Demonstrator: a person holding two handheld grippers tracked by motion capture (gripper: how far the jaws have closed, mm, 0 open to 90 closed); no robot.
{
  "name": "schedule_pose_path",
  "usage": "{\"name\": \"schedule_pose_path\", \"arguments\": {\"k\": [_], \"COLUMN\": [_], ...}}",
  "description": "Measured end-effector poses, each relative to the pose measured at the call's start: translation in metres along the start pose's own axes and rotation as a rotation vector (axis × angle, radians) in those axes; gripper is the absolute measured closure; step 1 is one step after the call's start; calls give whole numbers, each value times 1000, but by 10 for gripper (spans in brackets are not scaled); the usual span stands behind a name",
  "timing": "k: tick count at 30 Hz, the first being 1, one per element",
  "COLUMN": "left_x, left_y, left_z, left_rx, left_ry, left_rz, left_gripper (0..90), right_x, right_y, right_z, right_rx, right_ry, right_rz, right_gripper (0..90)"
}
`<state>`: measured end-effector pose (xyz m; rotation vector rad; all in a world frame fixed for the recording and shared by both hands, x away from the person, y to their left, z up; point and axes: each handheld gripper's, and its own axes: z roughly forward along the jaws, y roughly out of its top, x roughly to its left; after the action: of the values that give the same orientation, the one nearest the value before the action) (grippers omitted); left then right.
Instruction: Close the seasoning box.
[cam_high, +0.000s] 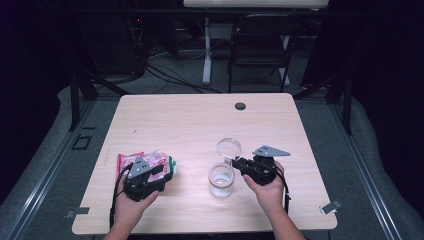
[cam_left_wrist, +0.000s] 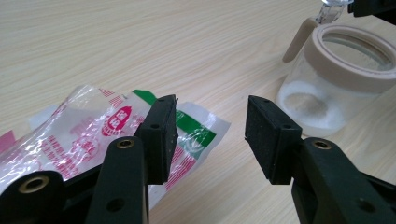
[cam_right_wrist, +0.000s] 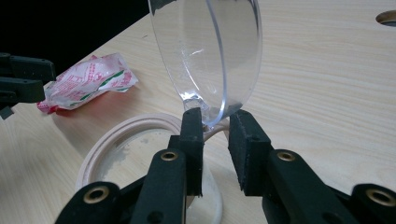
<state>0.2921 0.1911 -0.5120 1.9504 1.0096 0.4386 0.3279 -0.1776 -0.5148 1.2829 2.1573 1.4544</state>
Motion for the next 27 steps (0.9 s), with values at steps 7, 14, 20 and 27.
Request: {"name": "schedule_pose_path", "arguments": {"k": [7, 14, 20, 27], "left_x": [6, -10, -21, -12], "left_y": [-7, -7, -9, -16], "left_z": [4, 15, 28, 46], "left_rx": [14, 8, 58, 135], "left_ry": [45, 58, 95, 203], "left_rz": [18, 138, 212, 267], "left_gripper": [500, 389, 379, 408], "right_x": [1, 1, 1, 2], "right_y": [1, -2, -5, -7], "right_z": [1, -4, -7, -8], "right_rx": [-5, -19, -29, -23], "right_ry": [-9, -11, -17, -19], "right_rz": [-13, -21, -15, -22], "right_gripper": [704, 634, 609, 600]}}
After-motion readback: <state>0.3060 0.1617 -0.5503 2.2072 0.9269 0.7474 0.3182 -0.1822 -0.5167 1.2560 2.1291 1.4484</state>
